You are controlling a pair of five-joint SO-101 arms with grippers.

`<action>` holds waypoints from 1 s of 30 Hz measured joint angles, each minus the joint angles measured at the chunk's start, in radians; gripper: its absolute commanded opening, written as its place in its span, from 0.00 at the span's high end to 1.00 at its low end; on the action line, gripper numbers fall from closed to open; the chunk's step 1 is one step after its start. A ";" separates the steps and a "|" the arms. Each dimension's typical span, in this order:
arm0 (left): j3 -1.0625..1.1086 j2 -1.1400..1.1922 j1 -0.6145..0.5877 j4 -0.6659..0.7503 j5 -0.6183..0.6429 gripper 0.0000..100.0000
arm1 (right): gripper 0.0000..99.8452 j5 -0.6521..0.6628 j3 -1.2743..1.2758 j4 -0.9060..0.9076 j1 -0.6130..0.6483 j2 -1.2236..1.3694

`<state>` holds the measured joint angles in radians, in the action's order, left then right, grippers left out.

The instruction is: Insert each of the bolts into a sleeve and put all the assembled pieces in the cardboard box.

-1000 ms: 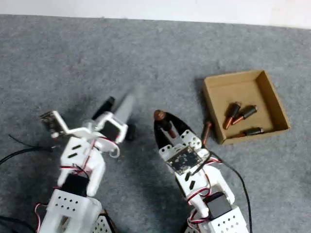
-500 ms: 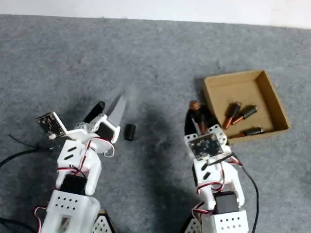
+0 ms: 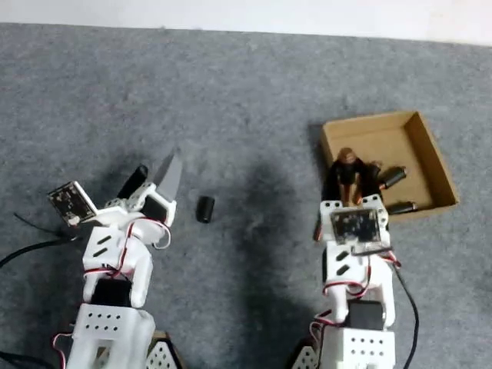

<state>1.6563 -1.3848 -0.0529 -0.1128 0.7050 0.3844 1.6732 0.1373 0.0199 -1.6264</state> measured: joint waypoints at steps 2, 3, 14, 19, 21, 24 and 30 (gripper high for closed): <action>0.017 0.000 -0.002 0.000 0.002 0.72 | 0.99 0.000 -0.034 -0.035 -0.026 0.141; 0.020 0.000 -0.002 0.000 0.002 0.72 | 0.99 -0.006 -0.061 -0.052 -0.038 0.224; 0.021 0.000 -0.002 0.000 -0.071 0.72 | 0.99 -0.439 -0.658 -0.114 -0.147 1.203; 0.021 0.000 -0.002 0.000 -0.072 0.72 | 0.89 -0.557 -0.838 -0.114 -0.184 1.511; 0.021 0.000 -0.002 0.000 -0.072 0.72 | 0.85 -0.583 -0.878 -0.114 -0.198 1.593; 0.021 0.000 0.020 0.000 -0.072 0.72 | 0.85 -0.592 -0.910 -0.115 -0.209 1.633; 0.021 0.000 0.026 0.000 -0.072 0.72 | 0.85 -0.592 -0.913 -0.115 -0.204 1.625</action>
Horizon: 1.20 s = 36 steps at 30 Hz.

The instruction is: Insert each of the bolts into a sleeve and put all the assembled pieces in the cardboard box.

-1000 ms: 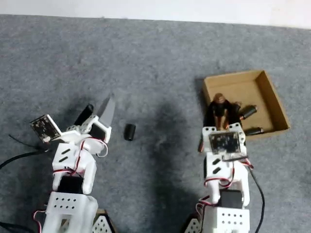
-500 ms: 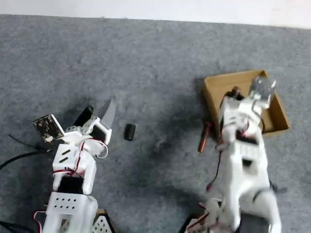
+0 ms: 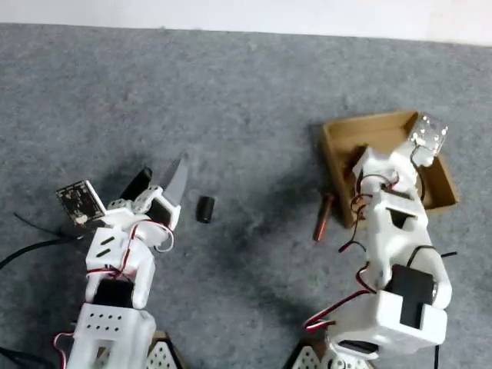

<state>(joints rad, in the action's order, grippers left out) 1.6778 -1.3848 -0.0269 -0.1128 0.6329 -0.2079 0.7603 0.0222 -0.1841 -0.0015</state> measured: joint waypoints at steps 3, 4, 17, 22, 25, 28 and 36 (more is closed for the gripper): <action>0.000 0.000 0.000 0.000 0.000 0.72 | 0.85 -0.002 0.023 0.015 0.011 -0.083; 0.000 0.000 0.000 0.000 0.000 0.72 | 0.85 -0.002 0.043 0.032 0.028 -0.127; 0.000 0.000 -0.094 0.011 0.000 0.72 | 0.85 -0.002 0.250 0.328 0.660 -0.520; 0.000 0.000 -0.167 0.025 0.058 0.72 | 0.84 -0.008 0.144 0.344 0.853 -0.393; 0.000 0.000 -0.226 0.034 0.107 0.72 | 0.85 -0.015 0.012 0.385 0.957 -0.245; 0.000 0.000 -0.261 0.061 0.129 0.72 | 0.85 -0.084 -0.167 0.488 1.026 -0.083; 0.000 0.000 -0.276 0.072 0.146 0.72 | 0.85 -0.255 -0.638 0.750 1.031 0.272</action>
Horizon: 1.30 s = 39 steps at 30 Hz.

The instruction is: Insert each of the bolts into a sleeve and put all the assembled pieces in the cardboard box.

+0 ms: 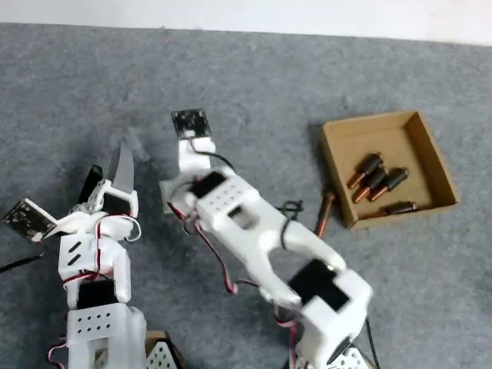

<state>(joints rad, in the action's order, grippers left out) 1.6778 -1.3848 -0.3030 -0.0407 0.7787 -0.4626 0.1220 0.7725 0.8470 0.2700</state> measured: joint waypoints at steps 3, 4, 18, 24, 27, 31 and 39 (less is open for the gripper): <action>0.000 0.000 -0.009 0.000 0.000 0.72 | 0.85 -0.026 -0.068 0.046 -0.005 0.080; 0.000 0.000 -0.009 0.000 0.000 0.72 | 0.85 -0.035 -0.075 0.051 -0.005 0.103; 0.000 0.000 -0.009 0.000 0.000 0.72 | 0.85 -0.055 -0.158 0.192 -0.043 0.132; 0.000 0.000 -0.009 0.000 0.000 0.72 | 0.85 -0.055 -0.221 0.301 -0.066 0.132; 0.000 0.000 -0.009 0.000 0.000 0.72 | 0.85 -0.057 -0.272 0.370 -0.066 0.130; 0.000 0.000 -0.009 0.000 0.000 0.72 | 0.85 -0.057 -0.282 0.400 -0.071 0.086; 0.000 0.000 -0.009 0.000 0.000 0.72 | 0.85 -0.057 -0.166 0.399 -0.075 0.051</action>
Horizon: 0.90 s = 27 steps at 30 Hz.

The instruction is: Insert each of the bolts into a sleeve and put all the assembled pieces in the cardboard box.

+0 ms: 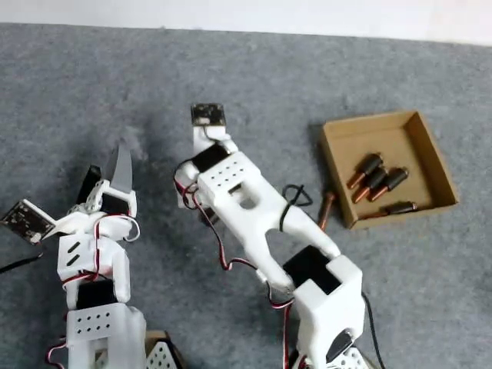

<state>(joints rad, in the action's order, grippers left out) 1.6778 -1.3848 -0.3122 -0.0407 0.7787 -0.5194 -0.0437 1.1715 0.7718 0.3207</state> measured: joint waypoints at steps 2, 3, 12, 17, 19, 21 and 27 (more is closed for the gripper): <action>0.000 0.000 0.000 0.000 0.000 0.72 | 0.85 0.000 0.048 -0.021 -0.002 0.000; 0.000 0.000 0.000 0.000 0.000 0.72 | 0.85 0.000 0.066 -0.031 -0.002 0.000; 0.000 0.000 0.000 0.000 0.000 0.72 | 0.85 0.000 0.086 -0.048 -0.003 0.000; 0.000 0.000 0.000 0.000 0.000 0.72 | 0.85 0.000 0.098 -0.074 -0.006 0.000; 0.000 0.000 0.000 0.000 0.000 0.72 | 0.85 0.000 0.120 -0.110 -0.006 0.021; 0.000 0.000 0.000 0.000 0.000 0.72 | 0.85 0.000 0.123 -0.132 -0.006 0.055; -0.002 0.000 0.000 0.000 0.000 0.72 | 0.85 0.000 0.123 -0.117 -0.017 0.060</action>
<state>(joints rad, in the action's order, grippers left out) 1.6763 -1.3848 -0.3122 -0.0407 0.7787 -0.5194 0.0790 1.0549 0.7549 0.3805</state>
